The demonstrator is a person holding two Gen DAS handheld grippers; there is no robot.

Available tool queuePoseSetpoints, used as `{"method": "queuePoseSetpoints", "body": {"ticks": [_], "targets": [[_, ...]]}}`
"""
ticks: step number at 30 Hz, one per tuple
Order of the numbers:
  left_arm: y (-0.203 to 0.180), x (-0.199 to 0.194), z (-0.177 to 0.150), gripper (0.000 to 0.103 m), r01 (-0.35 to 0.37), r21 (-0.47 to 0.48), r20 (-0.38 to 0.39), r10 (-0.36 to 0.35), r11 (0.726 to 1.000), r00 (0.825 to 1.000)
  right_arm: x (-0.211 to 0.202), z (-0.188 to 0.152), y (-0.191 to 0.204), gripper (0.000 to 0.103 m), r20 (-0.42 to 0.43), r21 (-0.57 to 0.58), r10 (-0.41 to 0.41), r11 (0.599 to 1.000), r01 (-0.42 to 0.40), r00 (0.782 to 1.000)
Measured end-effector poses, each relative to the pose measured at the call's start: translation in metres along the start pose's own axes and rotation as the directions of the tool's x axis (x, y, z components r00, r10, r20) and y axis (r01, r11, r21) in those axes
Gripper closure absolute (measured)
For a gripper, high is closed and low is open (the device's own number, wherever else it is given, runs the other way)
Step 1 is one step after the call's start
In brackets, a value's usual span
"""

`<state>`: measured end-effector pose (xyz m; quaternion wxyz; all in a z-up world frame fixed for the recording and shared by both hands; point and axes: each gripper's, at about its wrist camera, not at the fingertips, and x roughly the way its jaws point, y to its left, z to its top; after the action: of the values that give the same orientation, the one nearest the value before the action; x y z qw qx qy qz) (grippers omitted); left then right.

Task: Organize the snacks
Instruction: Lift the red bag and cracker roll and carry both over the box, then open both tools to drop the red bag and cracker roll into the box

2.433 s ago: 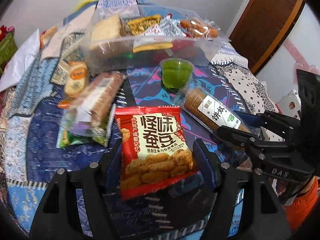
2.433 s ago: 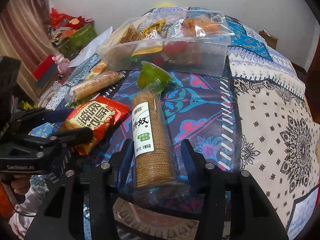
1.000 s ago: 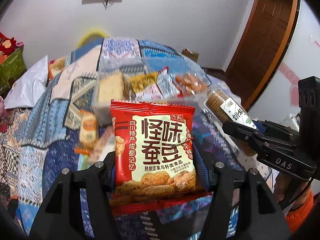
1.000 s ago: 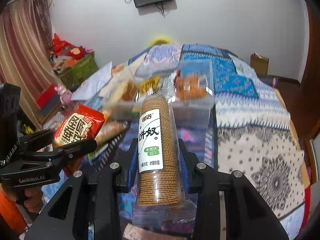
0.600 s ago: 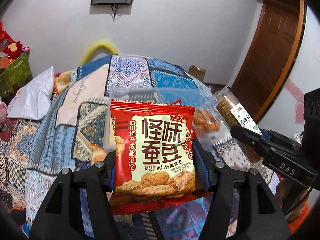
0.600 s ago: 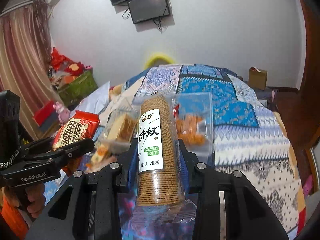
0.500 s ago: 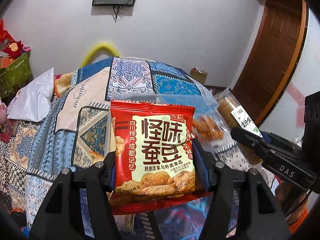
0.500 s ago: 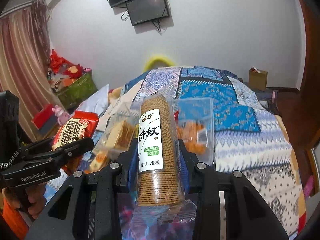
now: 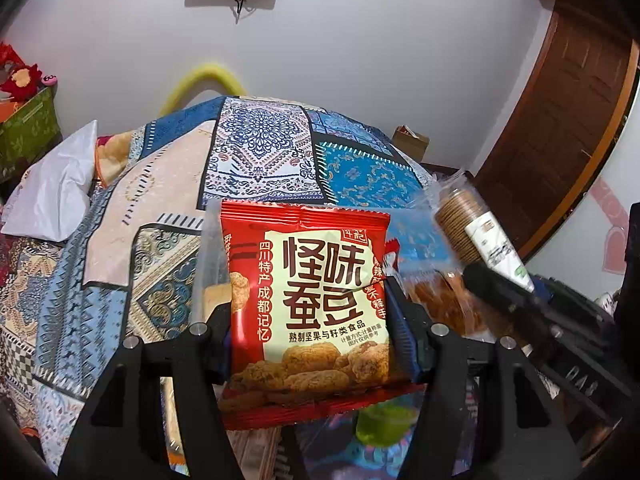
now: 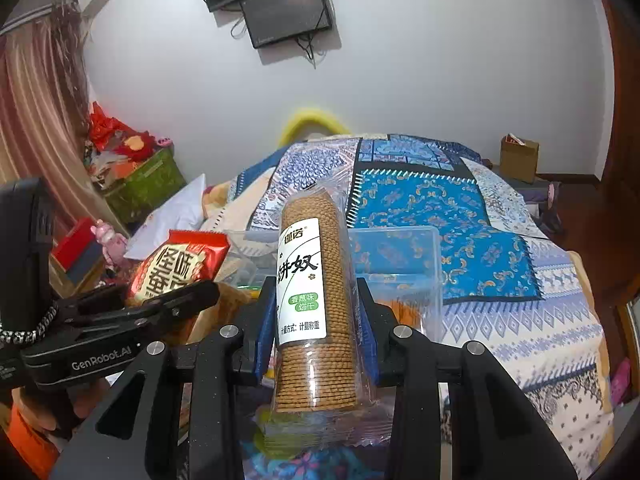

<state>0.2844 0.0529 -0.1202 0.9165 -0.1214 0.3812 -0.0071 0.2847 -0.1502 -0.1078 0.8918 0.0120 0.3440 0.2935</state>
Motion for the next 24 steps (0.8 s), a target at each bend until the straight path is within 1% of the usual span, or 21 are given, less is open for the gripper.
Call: {"method": "queuePoseSetpoints", "body": {"ticks": [5,10,15,17,21,24], "targets": [[-0.004,0.028,0.006,0.042,-0.020,0.019,-0.025,0.020,1.000,0.999,0.020,-0.001,-0.008,0.070,-0.034,0.012,-0.012,1.000,0.012,0.999],[-0.004,0.057,0.013,0.042,-0.003,-0.001,-0.077,0.003,1.000,0.997,0.033,0.000,-0.015,0.070,-0.046,0.049,-0.022,0.999,0.024,0.999],[-0.006,0.077,0.016,0.042,-0.020,0.011,-0.101,0.021,1.000,0.995,0.040,0.003,-0.017,0.070,-0.049,0.041,-0.033,0.999,0.035,0.998],[-0.005,0.083,0.016,0.042,-0.017,0.009,-0.112,0.018,1.000,0.994,0.043,0.004,-0.019,0.070,-0.053,0.045,-0.028,0.999,0.031,0.998],[-0.009,0.087,0.015,0.042,-0.048,0.031,-0.109,0.051,0.998,0.993,0.046,0.005,-0.021,0.069,-0.063,0.037,-0.030,0.999,0.033,0.998],[-0.009,0.086,0.016,0.042,-0.043,0.036,-0.119,0.047,0.998,0.992,0.044,0.004,-0.021,0.068,-0.063,0.029,-0.034,0.999,0.036,0.997]]}}
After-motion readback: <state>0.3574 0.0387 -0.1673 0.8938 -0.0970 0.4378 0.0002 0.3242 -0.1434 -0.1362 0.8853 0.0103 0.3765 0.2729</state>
